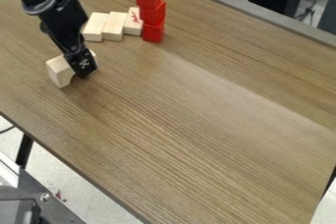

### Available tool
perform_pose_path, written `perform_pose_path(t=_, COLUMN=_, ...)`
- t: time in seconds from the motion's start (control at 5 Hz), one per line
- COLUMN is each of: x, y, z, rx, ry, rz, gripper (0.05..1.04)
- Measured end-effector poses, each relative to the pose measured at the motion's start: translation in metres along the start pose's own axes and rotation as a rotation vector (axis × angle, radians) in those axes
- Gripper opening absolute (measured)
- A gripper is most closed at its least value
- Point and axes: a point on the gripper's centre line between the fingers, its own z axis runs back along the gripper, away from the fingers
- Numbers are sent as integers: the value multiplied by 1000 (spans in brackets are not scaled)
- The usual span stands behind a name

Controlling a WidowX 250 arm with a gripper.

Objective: Place the white arc at the centre of the table.

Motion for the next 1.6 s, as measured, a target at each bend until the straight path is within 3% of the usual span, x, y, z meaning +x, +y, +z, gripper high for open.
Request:
perform_pose_path(t=0.8, x=8, y=5, z=0, rx=-10, ry=-26, rz=19, gripper=1000)
perform_pose_path(t=1.2, x=14, y=17, z=-3, rx=19, ry=-34, rz=30, gripper=1000)
perform_pose_path(t=1.6, x=9, y=21, z=-7, rx=24, ry=-4, rz=63, gripper=941)
